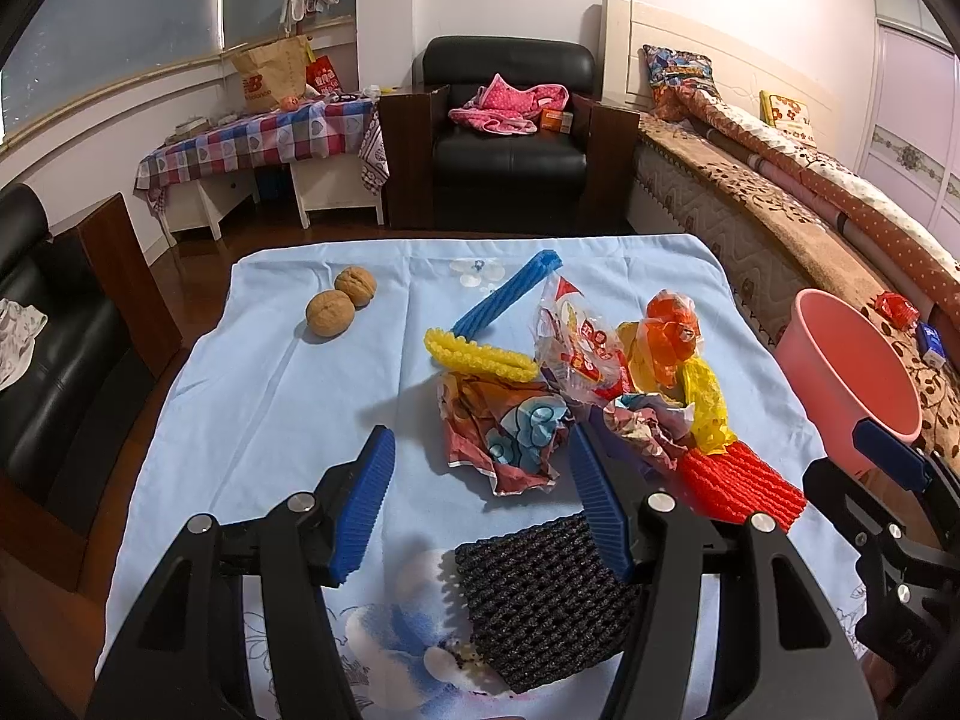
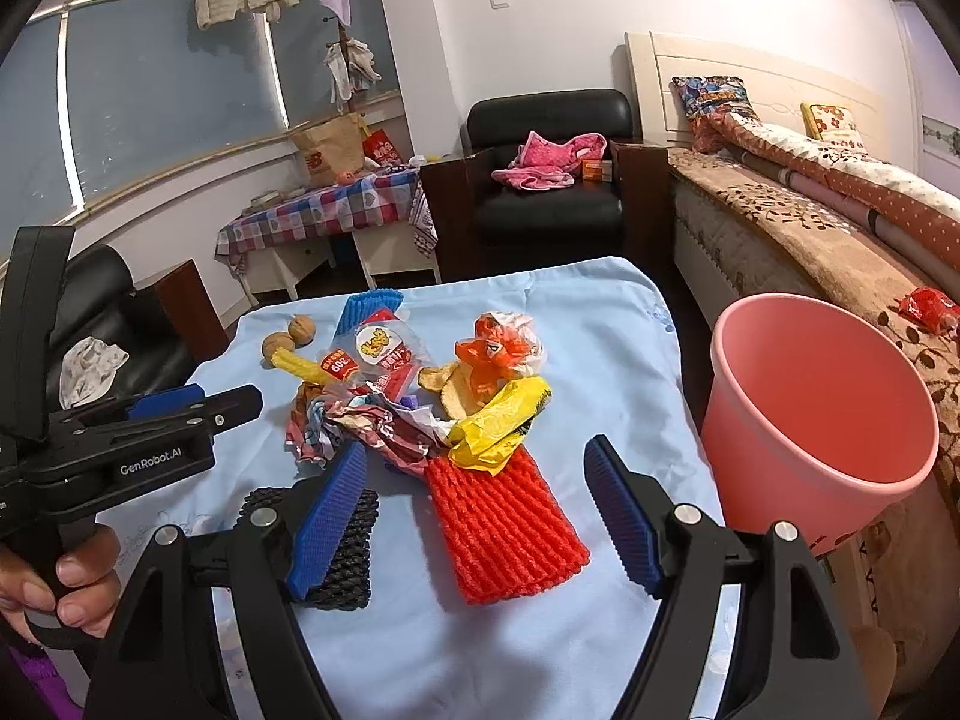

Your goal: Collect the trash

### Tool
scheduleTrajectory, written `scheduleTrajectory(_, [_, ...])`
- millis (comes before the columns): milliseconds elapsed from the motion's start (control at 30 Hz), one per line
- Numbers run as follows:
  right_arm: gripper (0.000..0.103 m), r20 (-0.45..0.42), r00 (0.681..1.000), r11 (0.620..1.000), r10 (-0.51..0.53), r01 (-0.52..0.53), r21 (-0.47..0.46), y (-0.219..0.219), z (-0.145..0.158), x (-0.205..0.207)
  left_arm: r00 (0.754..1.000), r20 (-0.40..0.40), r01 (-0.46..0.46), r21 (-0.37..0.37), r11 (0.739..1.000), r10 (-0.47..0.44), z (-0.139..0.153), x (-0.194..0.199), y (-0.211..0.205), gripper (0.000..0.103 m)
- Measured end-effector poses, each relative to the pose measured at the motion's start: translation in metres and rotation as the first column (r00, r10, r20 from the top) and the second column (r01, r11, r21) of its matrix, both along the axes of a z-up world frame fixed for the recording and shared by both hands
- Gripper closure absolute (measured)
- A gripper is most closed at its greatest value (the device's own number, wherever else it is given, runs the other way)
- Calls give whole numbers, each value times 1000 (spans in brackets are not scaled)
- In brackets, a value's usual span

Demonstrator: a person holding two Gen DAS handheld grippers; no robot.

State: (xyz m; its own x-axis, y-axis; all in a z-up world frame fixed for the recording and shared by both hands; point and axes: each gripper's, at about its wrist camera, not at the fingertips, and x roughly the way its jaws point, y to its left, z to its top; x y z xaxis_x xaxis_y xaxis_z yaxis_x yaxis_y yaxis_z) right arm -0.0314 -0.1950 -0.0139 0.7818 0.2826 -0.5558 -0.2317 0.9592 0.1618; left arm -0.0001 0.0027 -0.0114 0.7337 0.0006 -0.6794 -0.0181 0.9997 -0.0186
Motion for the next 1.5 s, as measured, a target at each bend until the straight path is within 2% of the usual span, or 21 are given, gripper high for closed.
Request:
scheduleTrajectory(433, [29,-4,1000,1000,-5,5,6,-3,-1,2,1000,-7,0,-2,1000,0,-12,3,-6,42])
scheduleTrajectory(1500, [30,-17,1000,1000,-13,13,21,-1,-5,1,998,-54,11,-33,999,-12,-9,7,-3,42])
